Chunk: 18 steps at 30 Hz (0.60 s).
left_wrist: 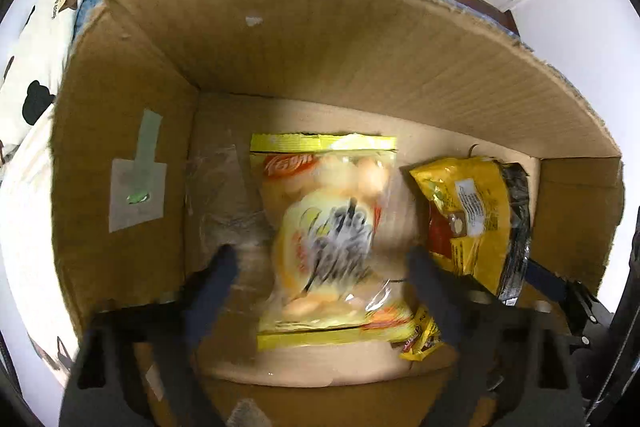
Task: Organize snacks
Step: 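Carry both bags into the cardboard box and open both tools, then grasp the orange chip bag with left tool while right grasps oat cookie packet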
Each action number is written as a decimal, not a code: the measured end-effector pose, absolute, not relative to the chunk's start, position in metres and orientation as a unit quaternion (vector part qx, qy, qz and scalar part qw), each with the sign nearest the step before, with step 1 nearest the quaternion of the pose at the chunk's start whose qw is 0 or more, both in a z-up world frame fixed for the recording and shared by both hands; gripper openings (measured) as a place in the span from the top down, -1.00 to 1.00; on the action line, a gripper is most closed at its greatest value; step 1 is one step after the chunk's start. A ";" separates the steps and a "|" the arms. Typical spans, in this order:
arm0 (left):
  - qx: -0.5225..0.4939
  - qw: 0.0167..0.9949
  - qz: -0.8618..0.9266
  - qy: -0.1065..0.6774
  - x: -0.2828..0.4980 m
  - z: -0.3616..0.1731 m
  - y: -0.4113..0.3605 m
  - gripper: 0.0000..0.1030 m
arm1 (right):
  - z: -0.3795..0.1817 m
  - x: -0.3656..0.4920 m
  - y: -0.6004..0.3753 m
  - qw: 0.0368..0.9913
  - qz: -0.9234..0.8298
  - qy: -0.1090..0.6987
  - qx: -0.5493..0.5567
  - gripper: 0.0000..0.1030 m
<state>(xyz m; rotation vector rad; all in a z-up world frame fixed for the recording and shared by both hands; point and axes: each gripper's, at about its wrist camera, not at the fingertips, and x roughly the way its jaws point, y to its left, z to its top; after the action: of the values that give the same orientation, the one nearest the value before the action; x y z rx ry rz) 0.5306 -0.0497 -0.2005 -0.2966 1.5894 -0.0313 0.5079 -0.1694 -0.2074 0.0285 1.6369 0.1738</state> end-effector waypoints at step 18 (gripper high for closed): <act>-0.077 0.792 0.000 0.605 0.441 -0.107 -0.050 -0.78 | -0.132 0.417 -0.176 0.749 0.082 0.657 -0.008 -0.95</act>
<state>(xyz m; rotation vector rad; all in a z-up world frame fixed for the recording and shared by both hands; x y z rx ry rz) 0.4407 -0.0503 -0.1073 -0.1664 1.3024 0.0002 0.4169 -0.1755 -0.1317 -0.0180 1.4374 0.1786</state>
